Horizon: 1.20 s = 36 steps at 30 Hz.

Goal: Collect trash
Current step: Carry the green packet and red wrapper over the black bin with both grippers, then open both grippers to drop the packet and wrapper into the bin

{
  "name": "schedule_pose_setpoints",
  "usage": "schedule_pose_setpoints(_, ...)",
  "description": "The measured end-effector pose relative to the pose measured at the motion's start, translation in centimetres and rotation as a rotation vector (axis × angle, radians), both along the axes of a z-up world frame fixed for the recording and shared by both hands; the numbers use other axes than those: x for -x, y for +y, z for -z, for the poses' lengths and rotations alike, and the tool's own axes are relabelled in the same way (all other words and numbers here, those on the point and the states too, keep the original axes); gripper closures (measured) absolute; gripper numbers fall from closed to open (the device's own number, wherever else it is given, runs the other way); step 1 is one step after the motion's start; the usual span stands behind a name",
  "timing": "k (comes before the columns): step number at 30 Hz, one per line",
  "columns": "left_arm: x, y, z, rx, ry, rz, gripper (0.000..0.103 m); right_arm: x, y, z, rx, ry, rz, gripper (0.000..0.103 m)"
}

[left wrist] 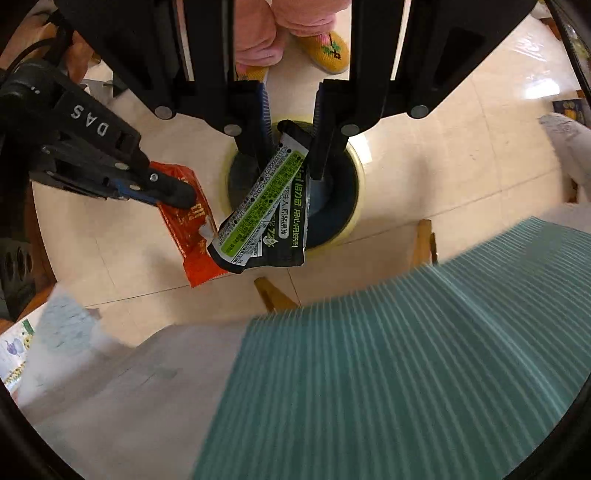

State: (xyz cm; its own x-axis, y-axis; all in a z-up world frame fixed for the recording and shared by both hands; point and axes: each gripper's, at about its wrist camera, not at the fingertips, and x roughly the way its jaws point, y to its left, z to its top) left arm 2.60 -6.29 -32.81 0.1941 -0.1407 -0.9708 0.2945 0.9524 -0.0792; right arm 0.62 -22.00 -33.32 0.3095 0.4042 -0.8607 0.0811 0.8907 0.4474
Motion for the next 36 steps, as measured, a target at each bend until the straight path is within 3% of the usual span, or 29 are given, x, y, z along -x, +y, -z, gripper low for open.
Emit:
schedule_pose_setpoints(10, -1.7, -0.1, 8.6, -0.012, 0.018, 0.016, 0.084, -1.8, 1.0, 9.2, -0.001, 0.072, 0.007, 0.095)
schedule_pose_setpoints(15, -2.9, -0.7, 10.5, -0.01, -0.011, 0.026, 0.063, -2.9, 1.4, 12.2, 0.007, 0.096, -0.015, 0.093)
schedule_pose_setpoints(17, -3.1, -0.8, 11.2, -0.009, -0.013, 0.022, 0.045, -3.2, 1.4, 12.9, 0.028, 0.105, -0.03, 0.093)
schedule_pose_setpoints(19, -3.5, -0.7, 11.6, -0.002, -0.023, 0.017, 0.04, -3.3, 1.4, 13.3, 0.04, 0.108, -0.04, 0.089)
schedule_pose_setpoints(21, -3.7, -0.6, 11.8, -0.002, -0.034, 0.007, 0.035, -3.3, 1.3, 13.4, 0.044, 0.105, -0.036, 0.075)
schedule_pose_setpoints(24, -4.2, 0.0, 11.8, 0.007, -0.031, -0.013, 0.019, -3.5, 0.9, 13.8, 0.035, 0.099, -0.024, 0.058)
schedule_pose_setpoints(30, -3.6, 1.4, 9.4, 0.007, -0.056, -0.061, 0.017, -3.6, 1.1, 13.3, 0.053, 0.074, -0.026, 0.054)
schedule_pose_setpoints(36, -2.6, 3.0, 5.5, 0.006, -0.09, -0.087, 0.017, -2.6, 1.7, 9.2, 0.08, 0.021, -0.002, 0.054)
